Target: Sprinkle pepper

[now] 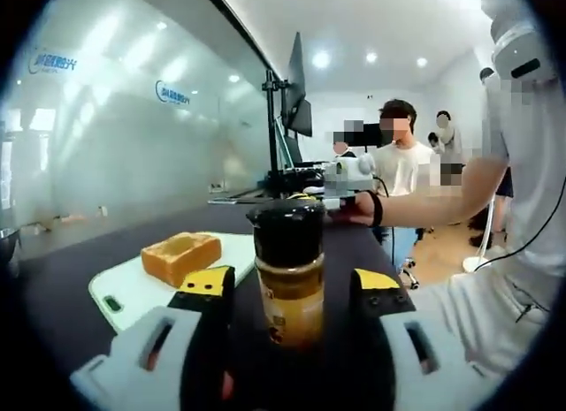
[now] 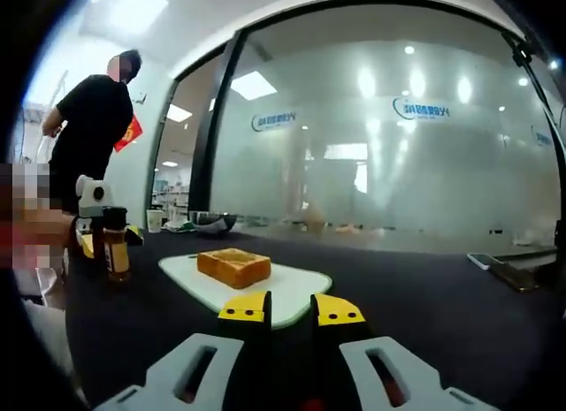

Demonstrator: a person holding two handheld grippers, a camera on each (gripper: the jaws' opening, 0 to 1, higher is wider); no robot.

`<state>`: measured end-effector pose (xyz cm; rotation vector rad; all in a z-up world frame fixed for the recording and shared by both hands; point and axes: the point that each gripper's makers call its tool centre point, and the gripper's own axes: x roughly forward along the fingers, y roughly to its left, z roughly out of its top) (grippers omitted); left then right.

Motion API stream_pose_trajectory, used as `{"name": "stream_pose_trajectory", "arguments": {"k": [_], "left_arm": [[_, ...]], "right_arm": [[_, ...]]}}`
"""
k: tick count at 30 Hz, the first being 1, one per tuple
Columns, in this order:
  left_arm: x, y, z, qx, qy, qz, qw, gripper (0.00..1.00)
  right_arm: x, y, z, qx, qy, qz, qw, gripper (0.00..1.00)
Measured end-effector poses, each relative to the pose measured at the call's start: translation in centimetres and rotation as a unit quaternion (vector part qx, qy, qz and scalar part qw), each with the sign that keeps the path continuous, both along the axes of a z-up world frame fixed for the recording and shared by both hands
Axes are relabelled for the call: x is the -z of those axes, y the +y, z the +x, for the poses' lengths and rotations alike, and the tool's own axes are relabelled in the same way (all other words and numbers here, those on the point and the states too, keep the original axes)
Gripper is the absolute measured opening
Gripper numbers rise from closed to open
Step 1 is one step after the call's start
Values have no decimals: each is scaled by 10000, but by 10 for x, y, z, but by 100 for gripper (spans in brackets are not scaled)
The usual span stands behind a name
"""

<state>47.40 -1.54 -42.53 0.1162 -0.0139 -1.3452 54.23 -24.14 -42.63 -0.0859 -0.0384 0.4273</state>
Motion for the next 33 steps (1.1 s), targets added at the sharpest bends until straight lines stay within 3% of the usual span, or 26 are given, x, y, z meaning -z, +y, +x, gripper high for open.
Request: {"name": "stream_pose_trajectory", "arguments": {"k": [4,8,15,20,33], "left_arm": [[2,-4,1,66,42,14,10000,41],[-6,-11,-1,193,152,-184,9995,41],[4,-11,2,147,61,43,9999,26],[5,-13,-3,229,129,14,9997,26],[10,-13,0,187,-11,133,9997,22]], "right_arm": [[-2,-1,-1,6,-23,34,10000,14],[-2,0,-3,0,-30,29,10000,14],[-3,0,-2,-21,-36,54,10000,14],[-3,0,-2,-22,-55,54,10000,14],[-3,1,-2,-14,-59,55,10000,14]]}}
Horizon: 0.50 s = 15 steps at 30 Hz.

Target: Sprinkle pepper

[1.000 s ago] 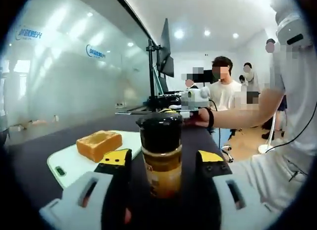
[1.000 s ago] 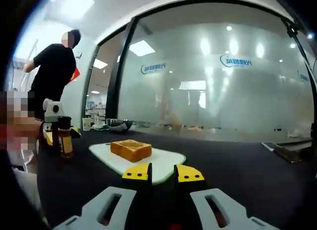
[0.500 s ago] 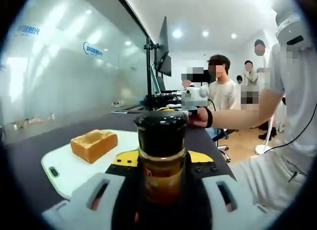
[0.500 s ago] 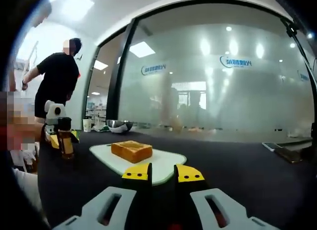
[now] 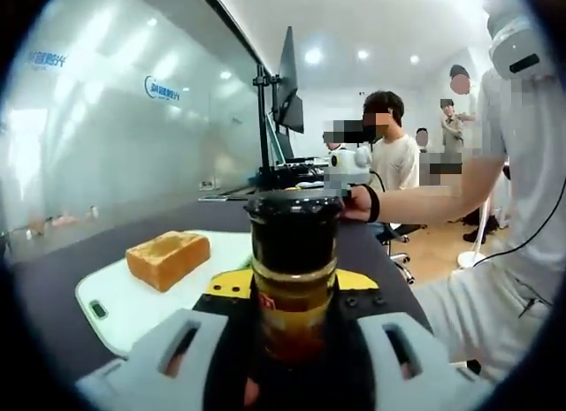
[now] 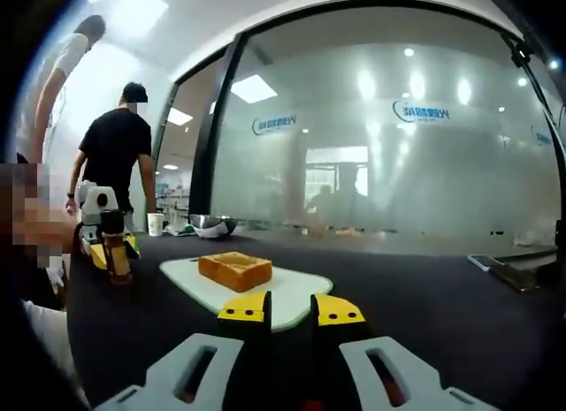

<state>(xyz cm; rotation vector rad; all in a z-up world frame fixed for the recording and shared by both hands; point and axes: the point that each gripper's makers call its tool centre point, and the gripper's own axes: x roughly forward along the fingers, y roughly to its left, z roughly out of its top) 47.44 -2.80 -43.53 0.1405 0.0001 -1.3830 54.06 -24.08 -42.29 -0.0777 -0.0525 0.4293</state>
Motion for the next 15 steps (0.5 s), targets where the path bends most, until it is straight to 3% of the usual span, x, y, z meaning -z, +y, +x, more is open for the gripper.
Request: {"name": "stream_pose_trajectory", "arguments": {"k": [10,13,15], "left_arm": [[1,-1,2,-21,46,-21,10000,22],[1,-1,3,-27,94,-32,9999,21],[1,-1,3,-41,141,-45,9999,21]], "right_arm": [[-3,2,0,-11,-145,-125,9998,14],[-6,3,1,-65,-229,-50,9997,19],[-10,5,0,-128,-289,24,9995,27]]}}
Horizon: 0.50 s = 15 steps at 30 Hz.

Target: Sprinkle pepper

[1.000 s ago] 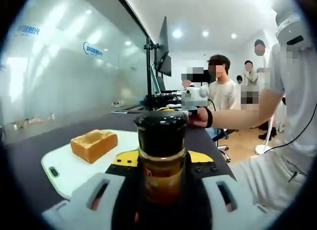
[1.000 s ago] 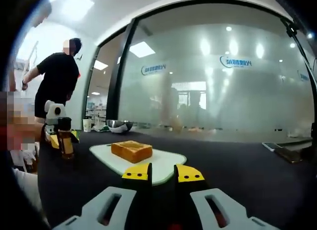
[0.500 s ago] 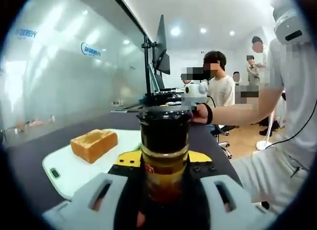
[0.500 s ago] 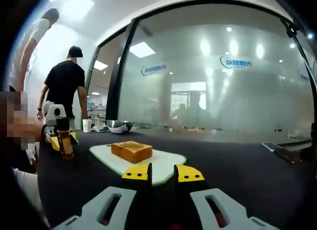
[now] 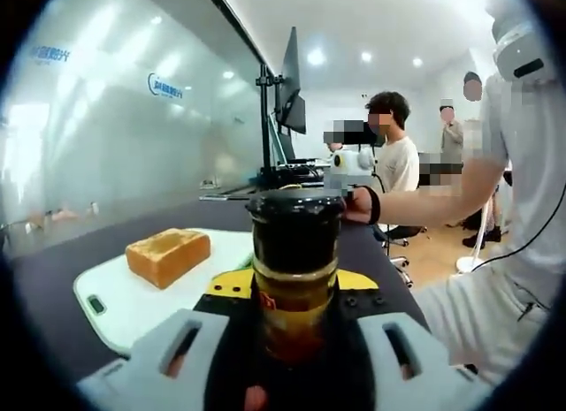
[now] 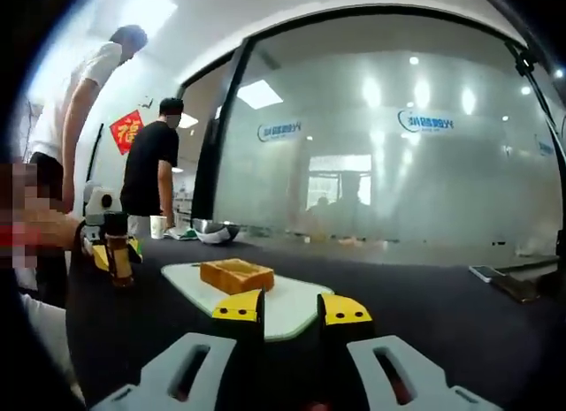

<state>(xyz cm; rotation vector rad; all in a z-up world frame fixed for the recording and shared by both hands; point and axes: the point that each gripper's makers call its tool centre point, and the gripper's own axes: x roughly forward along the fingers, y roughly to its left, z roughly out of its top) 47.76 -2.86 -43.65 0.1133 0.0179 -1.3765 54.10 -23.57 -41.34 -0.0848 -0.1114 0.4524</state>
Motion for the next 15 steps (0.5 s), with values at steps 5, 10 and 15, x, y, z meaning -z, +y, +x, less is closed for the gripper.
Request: {"name": "stream_pose_trajectory", "arguments": {"k": [5,10,15], "left_arm": [[0,0,0,-21,5,-4,10000,21],[0,0,0,-17,49,-15,10000,21],[-1,0,-1,-9,56,-17,10000,21]], "right_arm": [[-3,27,-7,-697,60,-116,9975,31],[-14,70,-25,-1357,-192,-218,9903,42],[-30,145,-62,-2193,-362,-376,9743,46]]}}
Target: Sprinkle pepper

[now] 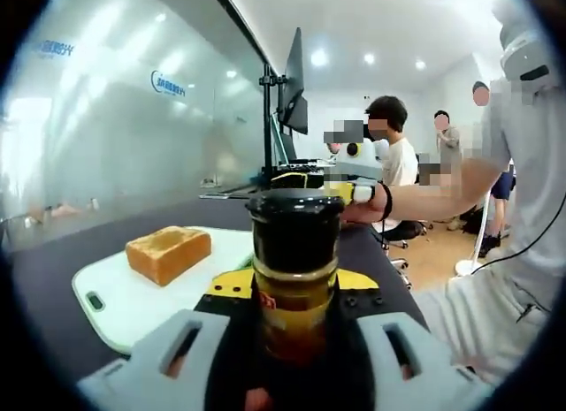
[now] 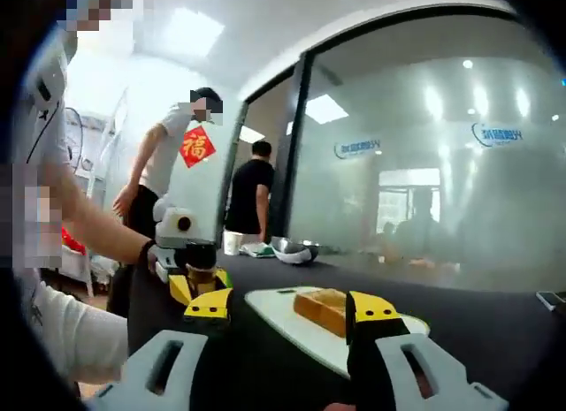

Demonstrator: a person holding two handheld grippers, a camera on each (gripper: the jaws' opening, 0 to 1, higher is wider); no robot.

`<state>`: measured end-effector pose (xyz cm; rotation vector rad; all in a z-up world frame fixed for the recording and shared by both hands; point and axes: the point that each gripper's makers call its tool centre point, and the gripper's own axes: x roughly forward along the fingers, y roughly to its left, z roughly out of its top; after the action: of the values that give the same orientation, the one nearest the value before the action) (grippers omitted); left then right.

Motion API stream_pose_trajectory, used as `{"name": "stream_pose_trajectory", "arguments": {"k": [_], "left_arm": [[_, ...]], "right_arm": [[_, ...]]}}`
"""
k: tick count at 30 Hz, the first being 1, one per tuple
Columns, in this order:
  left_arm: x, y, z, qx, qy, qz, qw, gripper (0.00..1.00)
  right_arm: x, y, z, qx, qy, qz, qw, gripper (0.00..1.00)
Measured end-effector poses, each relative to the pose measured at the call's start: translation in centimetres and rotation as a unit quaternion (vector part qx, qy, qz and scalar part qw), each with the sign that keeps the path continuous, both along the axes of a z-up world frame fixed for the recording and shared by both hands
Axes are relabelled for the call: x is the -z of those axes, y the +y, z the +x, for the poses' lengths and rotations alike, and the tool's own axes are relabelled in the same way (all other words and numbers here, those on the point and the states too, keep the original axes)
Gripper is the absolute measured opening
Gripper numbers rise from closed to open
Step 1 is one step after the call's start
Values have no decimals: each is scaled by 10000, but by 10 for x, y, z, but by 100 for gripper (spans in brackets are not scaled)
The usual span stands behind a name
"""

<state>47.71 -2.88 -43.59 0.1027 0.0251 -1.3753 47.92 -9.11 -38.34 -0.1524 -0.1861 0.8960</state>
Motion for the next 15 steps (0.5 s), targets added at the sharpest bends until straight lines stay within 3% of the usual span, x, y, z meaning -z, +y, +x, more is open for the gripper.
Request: {"name": "stream_pose_trajectory", "arguments": {"k": [3,8,12,15], "left_arm": [[0,0,0,-3,25,-8,10000,21],[0,1,0,-6,47,-23,10000,21],[0,1,0,2,73,-33,10000,21],[0,1,-1,18,67,-31,10000,21]], "right_arm": [[4,36,-18,-629,-422,-478,9960,42],[-7,73,-17,-876,-233,-304,9954,54],[-9,95,-20,-1232,-45,-352,9918,47],[-5,106,-22,-1411,-83,-598,9882,36]]}}
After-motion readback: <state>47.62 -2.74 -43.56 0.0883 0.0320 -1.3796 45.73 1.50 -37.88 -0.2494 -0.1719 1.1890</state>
